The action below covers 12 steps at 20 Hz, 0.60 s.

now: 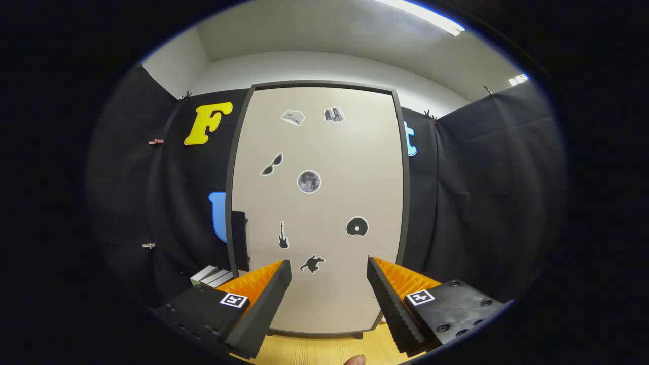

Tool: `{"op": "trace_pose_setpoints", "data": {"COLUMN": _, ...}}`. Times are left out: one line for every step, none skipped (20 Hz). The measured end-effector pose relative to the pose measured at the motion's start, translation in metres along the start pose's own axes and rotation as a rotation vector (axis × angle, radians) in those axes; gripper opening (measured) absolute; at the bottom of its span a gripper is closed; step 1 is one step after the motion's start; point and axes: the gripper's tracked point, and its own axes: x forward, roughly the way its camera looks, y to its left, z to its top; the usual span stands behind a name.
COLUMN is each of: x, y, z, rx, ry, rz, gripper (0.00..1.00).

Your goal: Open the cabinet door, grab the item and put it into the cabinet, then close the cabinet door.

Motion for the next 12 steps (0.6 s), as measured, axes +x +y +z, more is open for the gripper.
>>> {"op": "trace_pose_setpoints", "data": {"x": -0.001, "y": 0.000, "z": 0.001, "rx": -0.002, "ry": -0.001, "rz": 0.000, "gripper": 0.97}}
{"op": "trace_pose_setpoints", "data": {"x": -0.002, "y": -0.002, "z": 0.001, "rx": -0.002, "ry": -0.001, "rz": -0.005, "gripper": 0.97}}
{"op": "trace_pose_setpoints", "data": {"x": -0.004, "y": -0.003, "z": 0.003, "rx": -0.001, "ry": -0.004, "rz": -0.009, "gripper": 0.97}}
{"op": "trace_pose_setpoints", "data": {"x": -0.005, "y": -0.005, "z": 0.004, "rx": 0.001, "ry": -0.009, "rz": -0.015, "gripper": 0.97}}
{"op": "trace_pose_setpoints", "data": {"x": -0.006, "y": -0.007, "z": 0.006, "rx": 0.001, "ry": -0.011, "rz": -0.023, "gripper": 0.97}}
{"op": "trace_pose_setpoints", "data": {"x": -0.007, "y": -0.008, "z": 0.008, "rx": 0.000, "ry": -0.014, "rz": -0.029, "gripper": 0.97}}
{"op": "trace_pose_setpoints", "data": {"x": -0.009, "y": -0.010, "z": 0.009, "rx": 0.000, "ry": -0.014, "rz": -0.033, "gripper": 0.97}}
{"op": "trace_pose_setpoints", "data": {"x": -0.010, "y": -0.011, "z": 0.011, "rx": 0.000, "ry": -0.015, "rz": -0.035, "gripper": 0.97}}
{"op": "trace_pose_setpoints", "data": {"x": -0.009, "y": -0.013, "z": 0.012, "rx": 0.000, "ry": -0.015, "rz": -0.039, "gripper": 0.97}}
{"op": "trace_pose_setpoints", "data": {"x": -0.009, "y": -0.013, "z": 0.013, "rx": 0.001, "ry": -0.015, "rz": -0.041, "gripper": 0.97}}
{"op": "trace_pose_setpoints", "data": {"x": -0.010, "y": -0.014, "z": 0.014, "rx": 0.004, "ry": -0.014, "rz": -0.044, "gripper": 0.97}}
{"op": "trace_pose_setpoints", "data": {"x": -0.009, "y": -0.014, "z": 0.015, "rx": 0.006, "ry": -0.014, "rz": -0.046, "gripper": 0.97}}
